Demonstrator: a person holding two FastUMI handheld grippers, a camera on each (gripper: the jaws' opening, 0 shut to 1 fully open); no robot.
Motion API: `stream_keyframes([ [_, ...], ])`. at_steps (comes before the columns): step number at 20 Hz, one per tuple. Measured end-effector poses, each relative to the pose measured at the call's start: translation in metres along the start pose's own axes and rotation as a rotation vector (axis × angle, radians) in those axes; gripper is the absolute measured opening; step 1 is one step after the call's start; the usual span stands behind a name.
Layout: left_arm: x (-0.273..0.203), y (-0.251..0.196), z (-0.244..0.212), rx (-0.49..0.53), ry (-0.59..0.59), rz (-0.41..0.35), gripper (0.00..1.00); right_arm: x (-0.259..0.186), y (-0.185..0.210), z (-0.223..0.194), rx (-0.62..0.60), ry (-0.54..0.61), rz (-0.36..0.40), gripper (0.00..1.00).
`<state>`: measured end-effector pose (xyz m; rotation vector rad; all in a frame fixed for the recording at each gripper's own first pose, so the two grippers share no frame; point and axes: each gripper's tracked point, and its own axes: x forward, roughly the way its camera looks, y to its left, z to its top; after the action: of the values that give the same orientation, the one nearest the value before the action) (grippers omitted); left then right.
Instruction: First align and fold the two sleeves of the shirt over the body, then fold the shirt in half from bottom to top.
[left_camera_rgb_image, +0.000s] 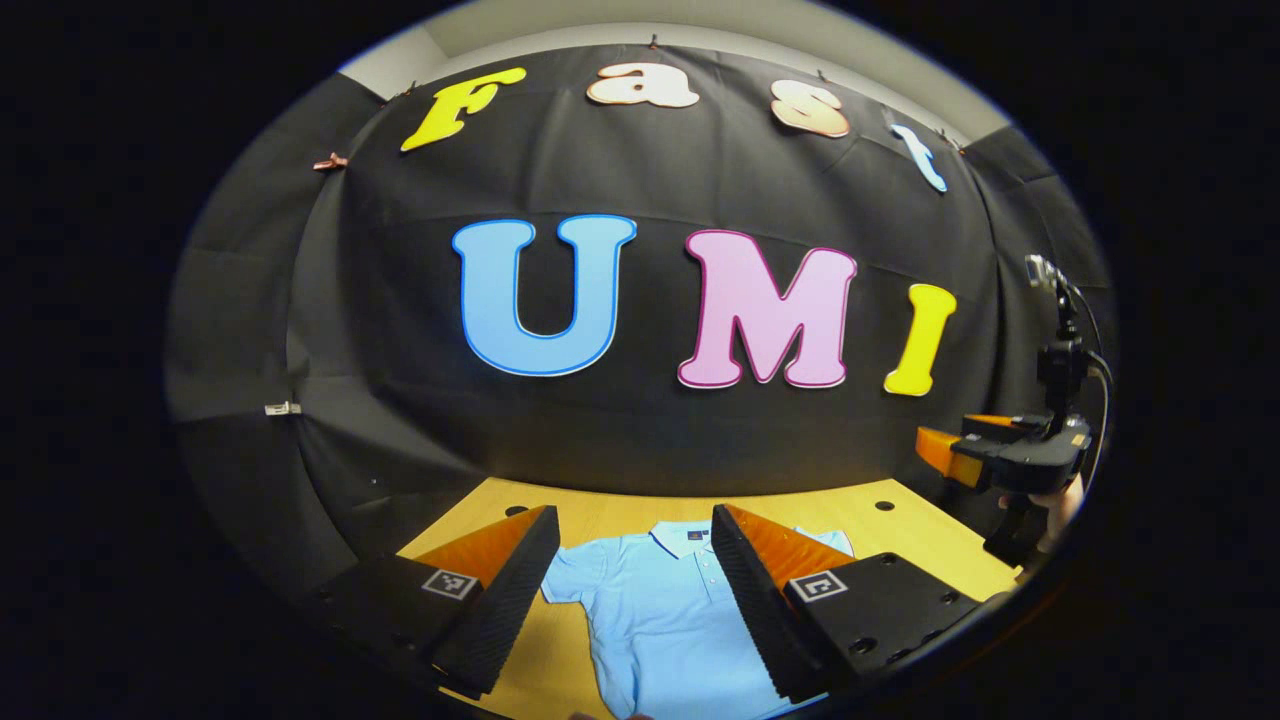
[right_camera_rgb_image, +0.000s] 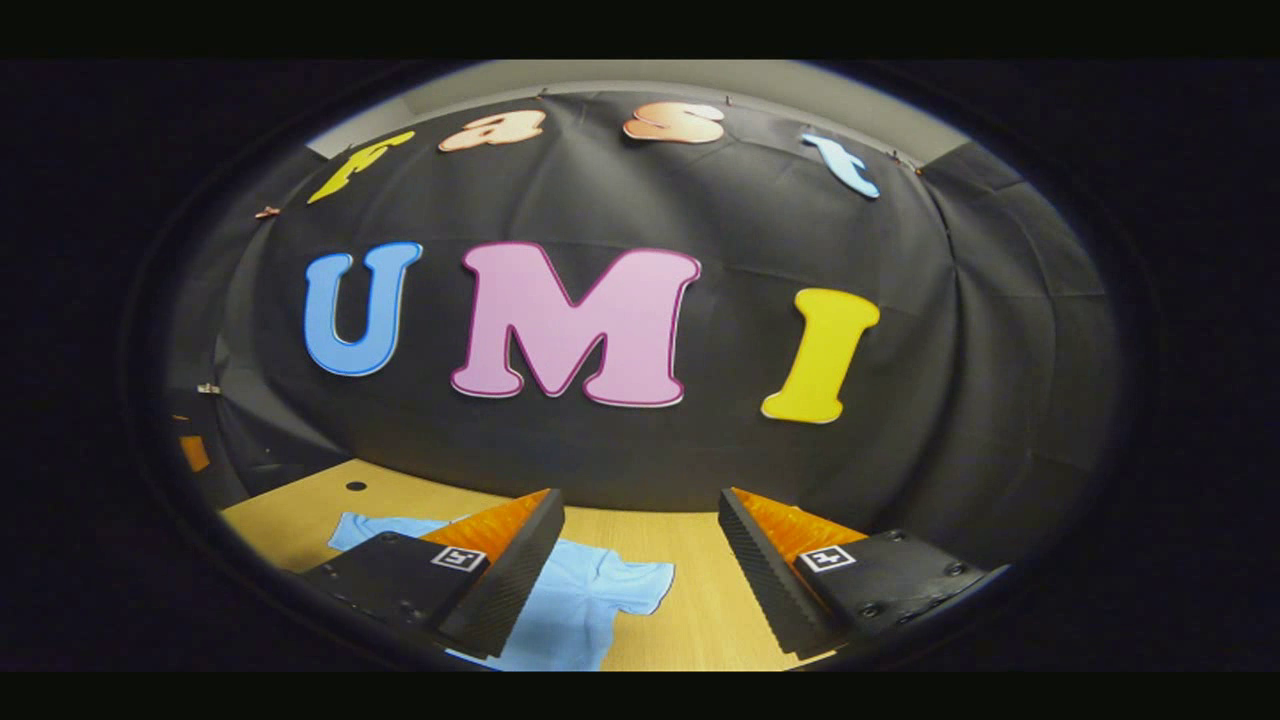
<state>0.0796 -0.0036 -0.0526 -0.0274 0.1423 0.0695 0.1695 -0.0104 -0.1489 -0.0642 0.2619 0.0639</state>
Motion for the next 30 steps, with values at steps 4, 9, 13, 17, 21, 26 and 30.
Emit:
stream_keyframes([
  [4, 0.025, 0.01, 0.001, -0.028, 0.027, 0.043, 0.97, 0.048, -0.006, -0.034, -0.008, 0.067, 0.006, 0.98],
  [9, 0.05, 0.02, 0.0, -0.01, 0.04, 0.093, 0.97, 0.105, -0.013, -0.095, -0.01, 0.186, 0.017, 0.98],
  [13, 0.061, 0.014, -0.008, -0.002, 0.06, 0.096, 0.97, 0.141, -0.02, -0.157, 0.009, 0.32, 0.008, 0.98],
  [17, 0.07, 0.004, -0.016, 0.026, 0.078, 0.078, 0.97, 0.158, -0.027, -0.213, 0.069, 0.458, -0.027, 0.97],
  [21, 0.076, 0.001, -0.019, 0.022, 0.083, 0.069, 0.97, 0.176, -0.045, -0.253, 0.1, 0.54, -0.082, 0.97],
  [26, 0.08, 0.002, -0.026, 0.015, 0.097, 0.081, 0.97, 0.192, -0.058, -0.289, 0.132, 0.611, -0.129, 0.97],
  [30, 0.079, 0.0, -0.03, 0.015, 0.106, 0.088, 0.97, 0.194, -0.053, -0.307, 0.126, 0.652, -0.108, 0.95],
])
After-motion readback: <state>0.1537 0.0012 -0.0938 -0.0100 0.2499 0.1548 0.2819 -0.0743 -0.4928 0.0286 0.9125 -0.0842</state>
